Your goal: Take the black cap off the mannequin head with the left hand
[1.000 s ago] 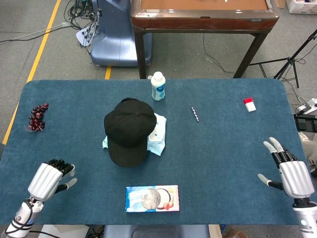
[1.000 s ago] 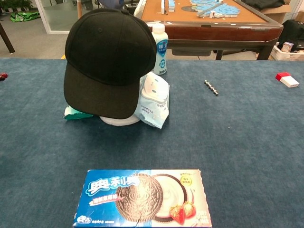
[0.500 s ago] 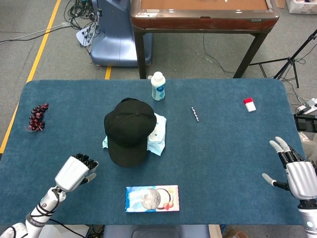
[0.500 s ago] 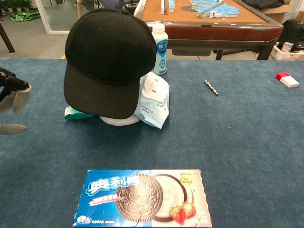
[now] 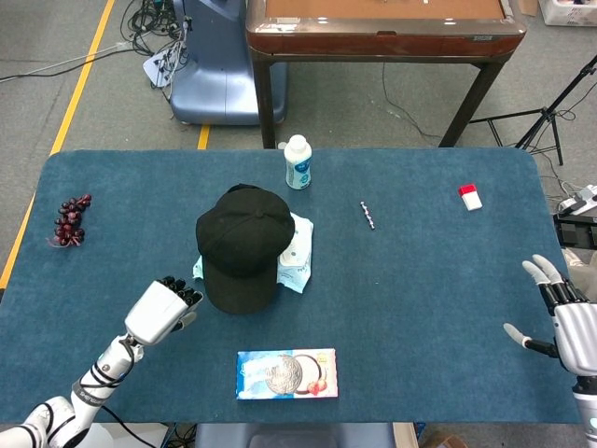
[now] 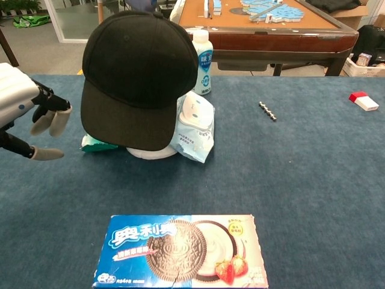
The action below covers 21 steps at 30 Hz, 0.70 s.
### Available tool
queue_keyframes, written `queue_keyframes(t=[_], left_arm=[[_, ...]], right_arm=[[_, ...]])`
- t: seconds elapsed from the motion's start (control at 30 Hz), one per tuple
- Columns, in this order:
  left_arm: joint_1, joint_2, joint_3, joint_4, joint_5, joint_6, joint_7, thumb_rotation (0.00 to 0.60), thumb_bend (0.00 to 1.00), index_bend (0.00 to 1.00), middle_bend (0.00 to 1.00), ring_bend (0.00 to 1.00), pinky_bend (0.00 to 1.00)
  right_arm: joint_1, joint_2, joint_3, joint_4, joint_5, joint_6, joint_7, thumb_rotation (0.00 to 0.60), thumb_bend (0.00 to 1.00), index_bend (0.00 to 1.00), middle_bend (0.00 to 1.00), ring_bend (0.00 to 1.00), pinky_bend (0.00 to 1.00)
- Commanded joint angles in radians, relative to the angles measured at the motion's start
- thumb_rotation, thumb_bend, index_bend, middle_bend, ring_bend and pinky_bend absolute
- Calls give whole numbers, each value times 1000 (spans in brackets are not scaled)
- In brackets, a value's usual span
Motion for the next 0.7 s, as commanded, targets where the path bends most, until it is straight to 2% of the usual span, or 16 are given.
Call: queue_keyframes(t=[0.03,0.2,0.7], left_arm=[[-10,-16,6,18,9,20,-16,600,50,696,813,675,737],[-26,-32,16,32,25,44,-19,600,50,715,833,693,756],[-81,-71,22,51,17,17,17,600,50,717,837,696,757]], right_arm=[[0,2,0,0,0,-1,3,600,82,77,107,170,383],[-2,5,2,1,3,-2,12,600,82,77,107,170,384],[-9,14,8,4,9,6,41,600,82,77,107,170,384]])
